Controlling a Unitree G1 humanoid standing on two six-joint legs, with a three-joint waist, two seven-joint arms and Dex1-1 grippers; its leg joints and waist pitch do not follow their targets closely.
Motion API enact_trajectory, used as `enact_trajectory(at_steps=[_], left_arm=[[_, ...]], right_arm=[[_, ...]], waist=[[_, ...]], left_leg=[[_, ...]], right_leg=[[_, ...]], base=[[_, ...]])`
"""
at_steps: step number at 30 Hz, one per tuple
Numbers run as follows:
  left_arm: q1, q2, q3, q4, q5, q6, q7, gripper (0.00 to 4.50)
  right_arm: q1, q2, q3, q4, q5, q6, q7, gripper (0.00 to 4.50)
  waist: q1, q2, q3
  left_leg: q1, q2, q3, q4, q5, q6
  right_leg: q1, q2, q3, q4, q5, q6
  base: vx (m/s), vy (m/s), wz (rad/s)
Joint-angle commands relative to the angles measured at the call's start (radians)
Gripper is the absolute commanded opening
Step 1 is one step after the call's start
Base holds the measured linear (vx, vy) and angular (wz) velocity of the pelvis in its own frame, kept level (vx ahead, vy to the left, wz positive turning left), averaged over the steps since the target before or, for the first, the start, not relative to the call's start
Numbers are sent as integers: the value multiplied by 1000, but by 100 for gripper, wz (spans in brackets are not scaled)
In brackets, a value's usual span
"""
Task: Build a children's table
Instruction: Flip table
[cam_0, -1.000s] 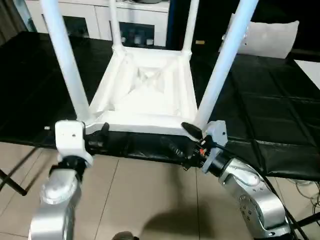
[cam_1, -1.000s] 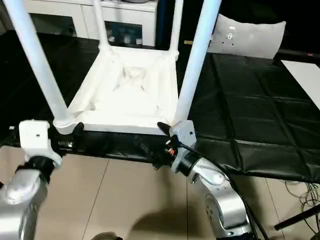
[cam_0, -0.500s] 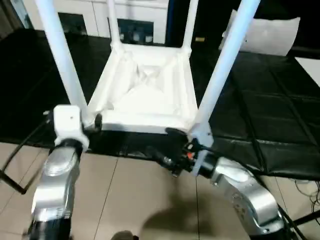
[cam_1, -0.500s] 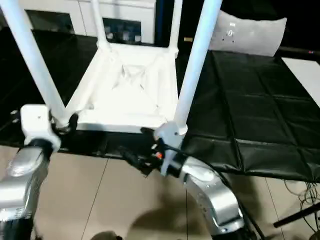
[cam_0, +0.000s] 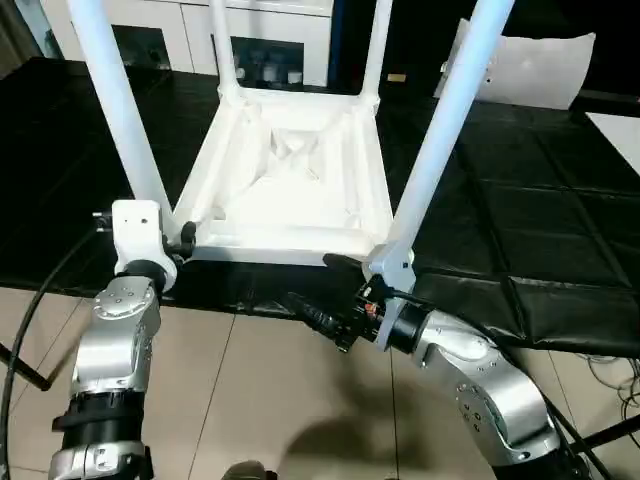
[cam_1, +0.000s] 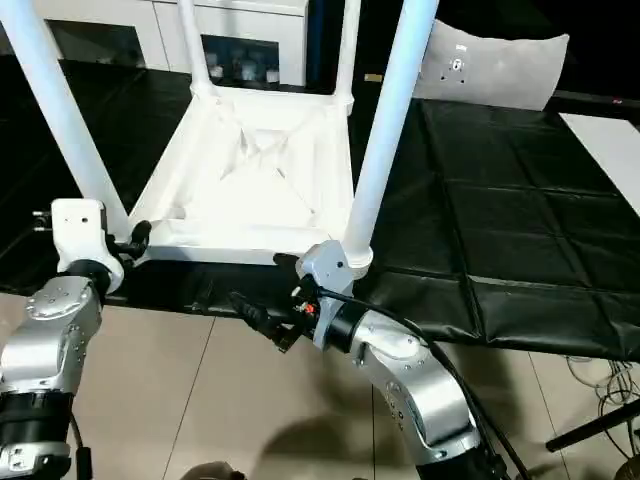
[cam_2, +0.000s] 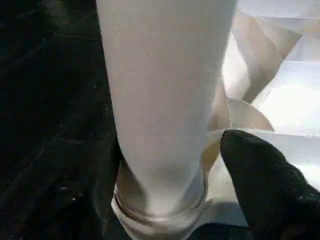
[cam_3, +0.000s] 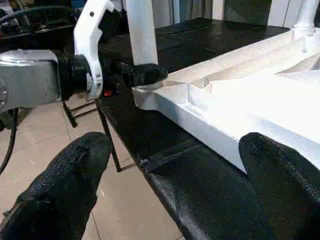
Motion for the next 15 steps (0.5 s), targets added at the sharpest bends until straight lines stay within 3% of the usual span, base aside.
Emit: enact_trajectory(at_steps=[1, 9, 15], left_arm=[[-19, 4, 3, 22, -12, -12, 2, 315], [-30, 5, 15, 51, -26, -34, 3, 262], [-36, -3, 25, 59, -42, -36, -6, 218]], right_arm=[[-13, 0, -4, 4, -5, -5, -6, 450], [-10, 2, -3, 4, -3, -10, -5, 450], [-10, 1, -2, 6, -3, -9, 2, 450]], waist=[[0, 18, -54], [0, 17, -57], [2, 15, -54]], left_leg=[[1, 125, -54, -109, -196, -16], [1, 126, -50, -107, -152, 7], [4, 129, -43, -110, -180, 10]], right_leg=[[38, -116, 92, -55, 81, -207], [36, -114, 94, -51, 127, -221], [31, -114, 99, -53, 82, -228]], base=[[0, 0, 0], [0, 0, 0], [0, 0, 0]])
